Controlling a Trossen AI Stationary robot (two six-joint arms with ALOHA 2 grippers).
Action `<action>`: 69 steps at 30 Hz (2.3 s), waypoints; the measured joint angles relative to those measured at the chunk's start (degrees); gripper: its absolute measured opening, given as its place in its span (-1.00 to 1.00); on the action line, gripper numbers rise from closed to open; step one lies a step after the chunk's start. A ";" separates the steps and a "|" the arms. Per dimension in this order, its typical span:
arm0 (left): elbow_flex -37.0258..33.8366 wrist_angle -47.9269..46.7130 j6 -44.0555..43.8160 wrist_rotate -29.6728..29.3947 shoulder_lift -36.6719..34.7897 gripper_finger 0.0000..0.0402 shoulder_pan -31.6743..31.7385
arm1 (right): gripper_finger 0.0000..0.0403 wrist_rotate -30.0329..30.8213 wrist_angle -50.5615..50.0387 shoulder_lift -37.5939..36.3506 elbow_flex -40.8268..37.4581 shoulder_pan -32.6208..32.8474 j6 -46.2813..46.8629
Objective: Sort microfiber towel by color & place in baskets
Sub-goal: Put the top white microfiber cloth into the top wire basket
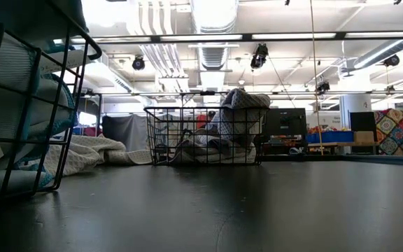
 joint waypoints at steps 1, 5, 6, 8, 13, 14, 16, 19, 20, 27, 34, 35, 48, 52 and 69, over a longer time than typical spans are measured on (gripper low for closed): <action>0.26 0.01 0.00 0.00 0.00 -1.00 0.02 | -0.27 0.15 -1.40 -0.86 0.00 0.00 -0.61; 1.39 0.36 1.06 0.98 0.00 -1.00 0.00 | -0.27 1.57 -5.55 -4.14 -0.02 -0.02 -2.65; 1.72 0.36 1.35 1.34 0.00 -1.00 0.00 | -0.27 1.95 -6.53 -5.15 -0.01 -0.02 -3.14; 2.44 0.35 1.66 1.53 0.00 -1.00 0.01 | -0.27 3.46 -9.07 -6.95 0.00 -0.02 -4.05; 3.41 0.26 1.77 3.10 0.00 -1.00 0.00 | -0.28 9.58 -16.60 -11.27 -0.02 -0.02 -7.44; 3.44 0.24 1.78 3.78 0.00 -1.00 0.02 | -0.28 11.20 -18.27 -12.28 -0.02 -0.01 -7.99; 3.44 -0.04 1.76 4.51 0.00 -1.00 0.01 | -0.28 14.47 -21.30 -14.11 -0.02 -0.02 -8.93; 3.41 -0.94 1.69 4.52 0.00 -1.00 0.02 | -0.28 19.44 -26.55 -16.33 0.00 -0.02 -9.60; 3.35 -1.31 1.74 4.52 0.00 -1.00 0.02 | -0.28 21.07 -28.34 -16.95 0.00 -0.02 -9.63; 2.83 -1.90 1.54 4.52 -0.02 -1.00 0.02 | -0.28 32.17 -41.57 -20.12 -0.02 -0.02 -8.71; 2.26 -1.97 0.48 4.43 0.05 -1.00 0.02 | -0.28 34.75 -45.05 -22.69 -0.02 -0.02 -8.71; 2.14 -2.01 0.48 4.41 0.13 -1.00 0.00 | -0.28 34.75 -45.15 -23.24 -0.02 -0.02 -8.75; 0.73 0.58 0.38 0.95 2.54 -1.00 0.01 | -0.28 39.27 -49.80 -27.65 -0.02 -0.02 -8.74; 0.85 3.15 -0.63 -0.81 5.13 -1.00 0.00 | -0.28 41.12 -50.03 -28.96 -0.02 -0.02 -8.74; 1.53 3.19 0.13 -8.33 11.98 -1.00 0.02 | -0.28 44.22 -57.13 -29.20 -0.02 -0.02 -8.74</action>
